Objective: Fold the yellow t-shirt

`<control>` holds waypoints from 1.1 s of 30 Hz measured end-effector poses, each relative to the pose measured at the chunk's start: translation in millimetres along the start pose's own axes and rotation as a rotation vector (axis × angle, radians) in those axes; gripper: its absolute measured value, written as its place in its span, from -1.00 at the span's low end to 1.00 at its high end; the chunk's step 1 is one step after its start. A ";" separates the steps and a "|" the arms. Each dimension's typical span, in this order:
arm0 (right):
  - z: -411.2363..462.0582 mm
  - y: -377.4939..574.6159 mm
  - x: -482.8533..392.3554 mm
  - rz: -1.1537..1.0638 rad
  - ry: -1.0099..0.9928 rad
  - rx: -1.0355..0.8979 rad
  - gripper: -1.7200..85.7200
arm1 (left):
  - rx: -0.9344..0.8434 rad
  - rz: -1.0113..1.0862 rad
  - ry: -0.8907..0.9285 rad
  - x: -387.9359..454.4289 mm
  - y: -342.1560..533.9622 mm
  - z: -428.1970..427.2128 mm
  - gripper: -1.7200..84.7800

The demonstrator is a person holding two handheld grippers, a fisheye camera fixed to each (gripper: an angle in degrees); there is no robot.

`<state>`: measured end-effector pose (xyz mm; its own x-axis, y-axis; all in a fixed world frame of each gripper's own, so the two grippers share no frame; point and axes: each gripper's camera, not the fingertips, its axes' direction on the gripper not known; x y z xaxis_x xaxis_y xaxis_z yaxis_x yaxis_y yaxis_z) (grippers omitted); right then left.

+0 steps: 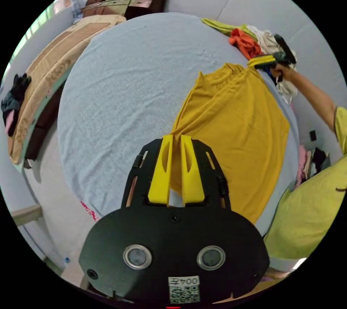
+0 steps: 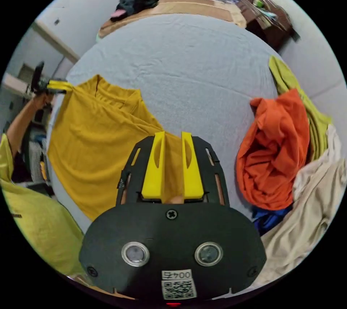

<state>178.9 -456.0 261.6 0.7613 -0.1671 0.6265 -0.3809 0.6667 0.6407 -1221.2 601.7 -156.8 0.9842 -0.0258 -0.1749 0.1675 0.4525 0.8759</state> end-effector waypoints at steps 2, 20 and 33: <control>-14.2 33.2 42.8 0.131 -0.098 0.085 -0.76 | 0.062 -0.048 0.021 -21.6 12.8 -15.8 -0.85; -13.3 157.4 223.6 0.382 -0.496 0.261 -0.70 | 0.263 -0.260 0.335 -158.9 142.5 -30.2 -0.64; -20.0 170.3 242.7 0.332 -0.667 0.196 -0.74 | 0.239 -0.262 0.357 -184.0 138.4 -31.7 -0.72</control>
<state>309.2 -368.5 513.8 0.1370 -0.4250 0.8948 -0.6674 0.6279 0.4004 -1380.9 697.3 -17.7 0.8336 0.2142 -0.5091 0.4558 0.2537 0.8531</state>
